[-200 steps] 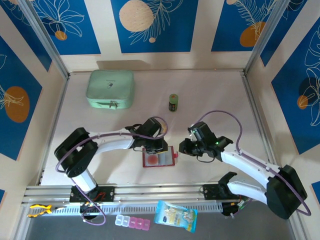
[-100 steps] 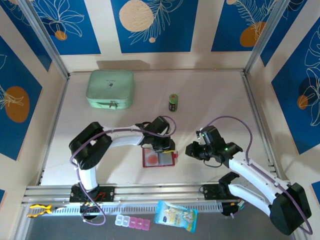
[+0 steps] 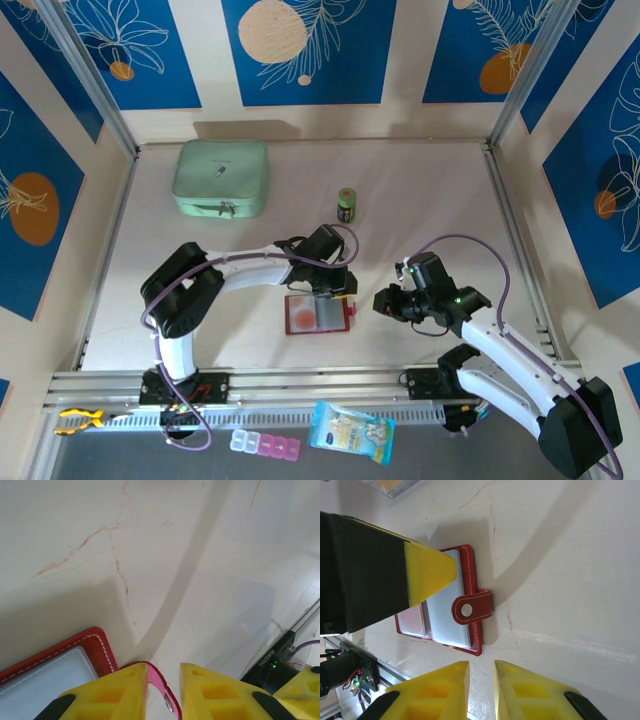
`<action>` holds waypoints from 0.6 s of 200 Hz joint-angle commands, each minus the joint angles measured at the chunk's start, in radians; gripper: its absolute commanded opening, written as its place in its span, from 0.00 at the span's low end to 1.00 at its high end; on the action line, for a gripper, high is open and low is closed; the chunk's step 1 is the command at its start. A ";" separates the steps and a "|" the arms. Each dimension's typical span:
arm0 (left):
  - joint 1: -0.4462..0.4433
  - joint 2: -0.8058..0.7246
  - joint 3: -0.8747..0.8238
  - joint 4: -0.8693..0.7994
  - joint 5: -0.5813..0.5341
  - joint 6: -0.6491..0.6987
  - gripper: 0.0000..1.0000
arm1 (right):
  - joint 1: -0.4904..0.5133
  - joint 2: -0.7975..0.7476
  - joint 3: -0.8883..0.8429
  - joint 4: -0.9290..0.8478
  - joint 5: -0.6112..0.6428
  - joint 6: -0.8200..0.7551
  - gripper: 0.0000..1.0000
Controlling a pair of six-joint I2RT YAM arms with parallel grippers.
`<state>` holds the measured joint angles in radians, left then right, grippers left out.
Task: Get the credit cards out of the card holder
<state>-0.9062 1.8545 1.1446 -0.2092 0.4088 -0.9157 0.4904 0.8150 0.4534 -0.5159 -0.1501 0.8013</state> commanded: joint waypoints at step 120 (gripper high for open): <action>0.033 -0.274 -0.229 -0.013 -0.120 0.026 0.23 | 0.034 0.093 0.071 0.047 -0.081 0.036 0.21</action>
<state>-0.8902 1.6451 0.9592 -0.2214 0.3225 -0.9001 0.5014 0.8963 0.4801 -0.4889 -0.2138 0.8158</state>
